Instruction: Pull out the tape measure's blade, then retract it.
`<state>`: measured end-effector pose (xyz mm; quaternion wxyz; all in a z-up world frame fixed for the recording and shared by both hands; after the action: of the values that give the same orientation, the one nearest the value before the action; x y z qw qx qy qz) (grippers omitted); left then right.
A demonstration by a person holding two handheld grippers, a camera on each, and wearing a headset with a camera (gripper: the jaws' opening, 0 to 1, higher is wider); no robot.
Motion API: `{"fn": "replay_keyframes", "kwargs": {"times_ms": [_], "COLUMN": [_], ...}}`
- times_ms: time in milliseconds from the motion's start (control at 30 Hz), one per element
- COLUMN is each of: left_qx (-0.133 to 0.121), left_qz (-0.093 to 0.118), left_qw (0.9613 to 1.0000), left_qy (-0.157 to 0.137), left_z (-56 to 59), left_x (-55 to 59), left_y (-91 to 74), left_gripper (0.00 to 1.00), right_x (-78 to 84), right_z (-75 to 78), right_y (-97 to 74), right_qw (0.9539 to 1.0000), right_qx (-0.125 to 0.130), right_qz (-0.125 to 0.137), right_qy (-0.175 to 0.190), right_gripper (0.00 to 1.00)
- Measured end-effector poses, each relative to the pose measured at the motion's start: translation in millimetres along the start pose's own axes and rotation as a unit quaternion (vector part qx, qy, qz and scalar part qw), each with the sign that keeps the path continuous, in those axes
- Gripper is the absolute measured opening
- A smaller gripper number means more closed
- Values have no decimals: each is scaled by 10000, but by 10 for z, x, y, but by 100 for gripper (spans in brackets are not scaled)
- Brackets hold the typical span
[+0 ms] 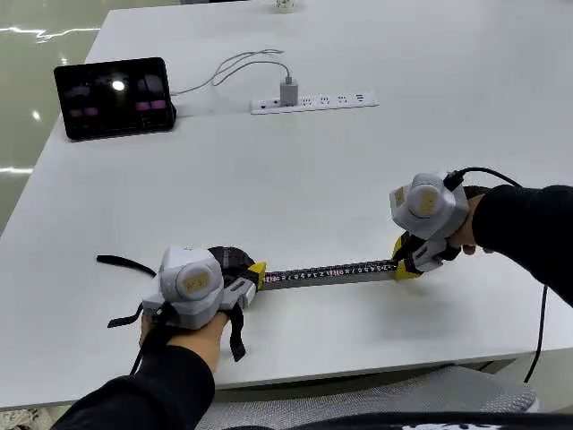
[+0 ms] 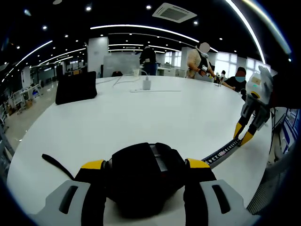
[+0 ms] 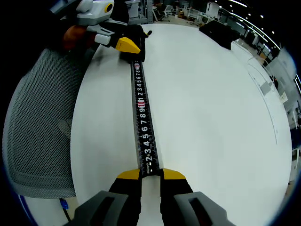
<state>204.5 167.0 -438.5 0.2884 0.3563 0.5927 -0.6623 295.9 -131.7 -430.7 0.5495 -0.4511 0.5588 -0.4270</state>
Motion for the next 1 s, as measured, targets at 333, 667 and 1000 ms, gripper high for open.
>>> {"fn": "replay_keyframes", "kwargs": {"times_ms": [333, 667, 1000], "left_qx": [0, 4, 3], "left_qz": [4, 5, 5], "left_qw": [10000, 10000, 10000], "left_qy": [5, 7, 20], "left_z": [4, 11, 21], "left_x": [3, 2, 5], "left_y": [-2, 4, -2], "left_gripper": [62, 62, 62], "right_x": [-24, -13, -37], "right_z": [-19, -12, -21], "right_y": [1, 4, 11], "right_qw": [9997, 9999, 9998], "right_qx": [2, 4, 23], "right_qz": [1, 85, 37], "right_qy": [-227, -105, -179], "right_gripper": [11, 11, 11]}}
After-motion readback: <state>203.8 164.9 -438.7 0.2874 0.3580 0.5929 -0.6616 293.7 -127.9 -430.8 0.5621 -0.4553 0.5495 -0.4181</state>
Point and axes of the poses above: the centre of the closed fingertips' face, and the gripper's own axes: y roughly forward along the fingers, z roughly to its right, x roughly out of its underside, the point moved 10 cm from there along -y, roughly backward along the fingers, and after that the axes turned 6 degrees about -z, right-handed, at the moved point
